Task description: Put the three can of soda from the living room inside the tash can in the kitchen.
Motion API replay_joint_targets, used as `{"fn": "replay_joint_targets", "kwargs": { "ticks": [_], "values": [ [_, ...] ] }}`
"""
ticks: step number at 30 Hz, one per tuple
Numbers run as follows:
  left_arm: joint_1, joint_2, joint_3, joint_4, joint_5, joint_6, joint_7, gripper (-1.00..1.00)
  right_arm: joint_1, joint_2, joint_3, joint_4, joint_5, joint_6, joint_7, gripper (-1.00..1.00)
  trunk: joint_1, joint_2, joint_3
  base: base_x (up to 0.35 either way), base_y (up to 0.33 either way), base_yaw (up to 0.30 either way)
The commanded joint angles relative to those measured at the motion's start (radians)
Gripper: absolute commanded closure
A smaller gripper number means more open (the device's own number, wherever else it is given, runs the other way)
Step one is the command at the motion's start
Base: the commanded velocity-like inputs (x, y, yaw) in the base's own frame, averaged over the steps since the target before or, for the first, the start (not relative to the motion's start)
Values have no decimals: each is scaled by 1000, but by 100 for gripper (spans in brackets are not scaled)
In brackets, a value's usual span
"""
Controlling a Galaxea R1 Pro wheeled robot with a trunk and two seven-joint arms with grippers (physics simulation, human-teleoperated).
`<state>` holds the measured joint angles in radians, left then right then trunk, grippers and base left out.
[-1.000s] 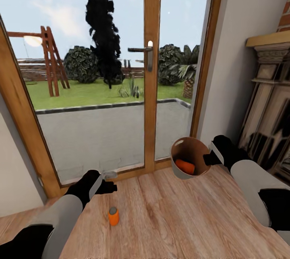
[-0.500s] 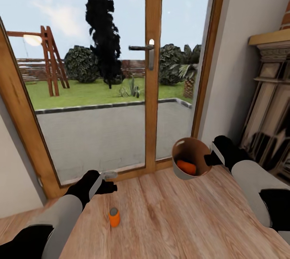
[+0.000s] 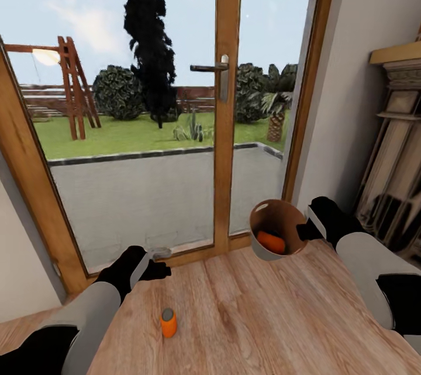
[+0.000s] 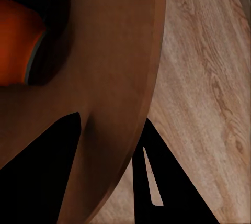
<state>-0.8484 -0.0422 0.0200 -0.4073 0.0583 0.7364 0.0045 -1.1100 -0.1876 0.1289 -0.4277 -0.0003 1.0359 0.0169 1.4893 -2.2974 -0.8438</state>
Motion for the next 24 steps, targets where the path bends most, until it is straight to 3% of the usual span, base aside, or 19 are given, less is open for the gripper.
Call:
{"fn": "replay_joint_targets", "kwargs": {
  "ticks": [1,14,24],
  "values": [
    [0,0,0,0,0,0,0,-100,-1,1,-1,-1,-5,1,-12,100,0,0,-1,3,1,0],
    [-1,-2,0,-1,0,1,-5,-100,1,2,-4,2,-6,3,-49,100,0,0,-20,18,0,0],
    [-1,-14,0,-1,0,4,-6,-100,1,0,-3,3,-6,1,-49,100,0,0,-35,290,15,0]
  ]
}}
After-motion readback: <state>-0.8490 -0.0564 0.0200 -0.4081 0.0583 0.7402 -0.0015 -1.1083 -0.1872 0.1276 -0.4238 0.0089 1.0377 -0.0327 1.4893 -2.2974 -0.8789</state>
